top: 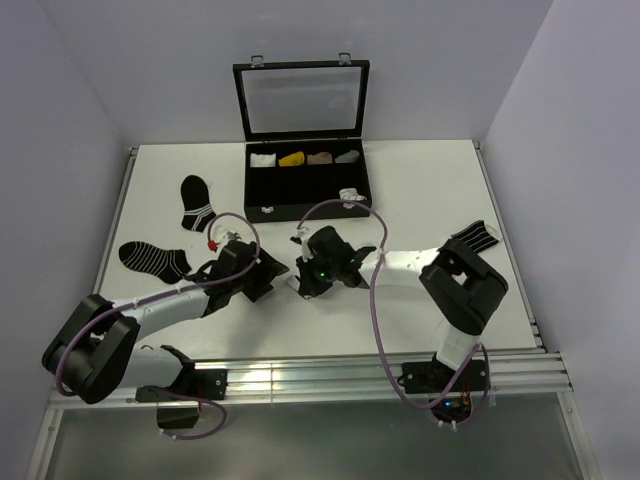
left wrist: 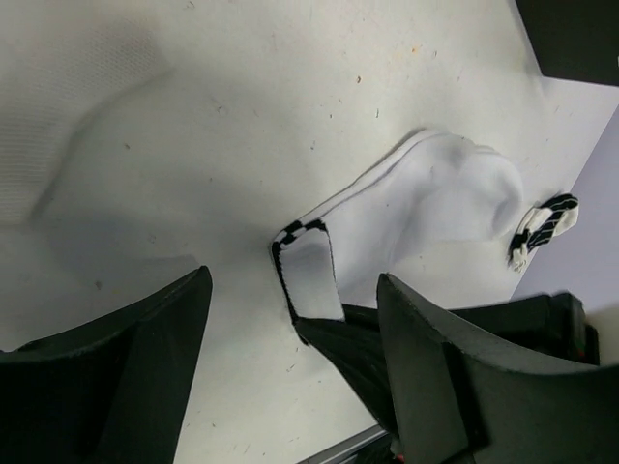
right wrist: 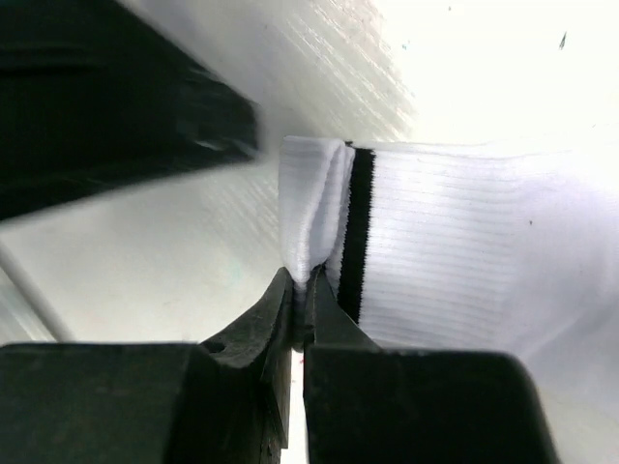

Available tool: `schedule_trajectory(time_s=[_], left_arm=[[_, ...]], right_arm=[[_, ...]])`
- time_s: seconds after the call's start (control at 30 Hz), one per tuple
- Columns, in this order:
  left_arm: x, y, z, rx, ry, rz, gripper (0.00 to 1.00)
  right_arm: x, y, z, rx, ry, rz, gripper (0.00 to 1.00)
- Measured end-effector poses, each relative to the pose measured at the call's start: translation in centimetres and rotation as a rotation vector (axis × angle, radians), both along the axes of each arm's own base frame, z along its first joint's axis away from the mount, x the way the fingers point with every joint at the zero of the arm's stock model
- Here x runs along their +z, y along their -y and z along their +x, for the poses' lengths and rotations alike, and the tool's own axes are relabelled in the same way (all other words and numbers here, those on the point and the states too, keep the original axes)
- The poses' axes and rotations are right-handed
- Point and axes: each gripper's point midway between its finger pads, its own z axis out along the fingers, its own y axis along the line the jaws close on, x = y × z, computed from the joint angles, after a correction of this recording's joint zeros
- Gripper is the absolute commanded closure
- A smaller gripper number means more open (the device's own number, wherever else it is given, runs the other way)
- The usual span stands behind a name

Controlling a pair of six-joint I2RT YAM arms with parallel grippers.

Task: Roll the socks
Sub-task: Roll the sock at the center of the board.

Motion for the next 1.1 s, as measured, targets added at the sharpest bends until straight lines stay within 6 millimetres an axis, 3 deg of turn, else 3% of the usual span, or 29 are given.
schedule_trajectory(time_s=[0.17,0.33,0.47,1.1], left_arm=[[0.3,-0.4,-0.1,0.012,0.012,0.005,0.27],[-1.2,-0.3,-0.5,0.002,-0.026,0.025,0.29],[-1.2,0.7,-0.2,-0.015,-0.025,0.008,0.32],[-1.9,3.3,-0.9,-0.082,-0.058,-0.006,0.5]], right_arm=[[0.4,-0.1,-0.6,-0.025,-0.19,0.181,1.0],[0.2,-0.5,-1.5,-0.052,-0.358,0.328,1.0],[-0.1,-0.1,-1.6,-0.093,-0.45,0.41,1.0],[-0.3,1.1,-1.4,-0.222,-0.57,0.546,1.0]])
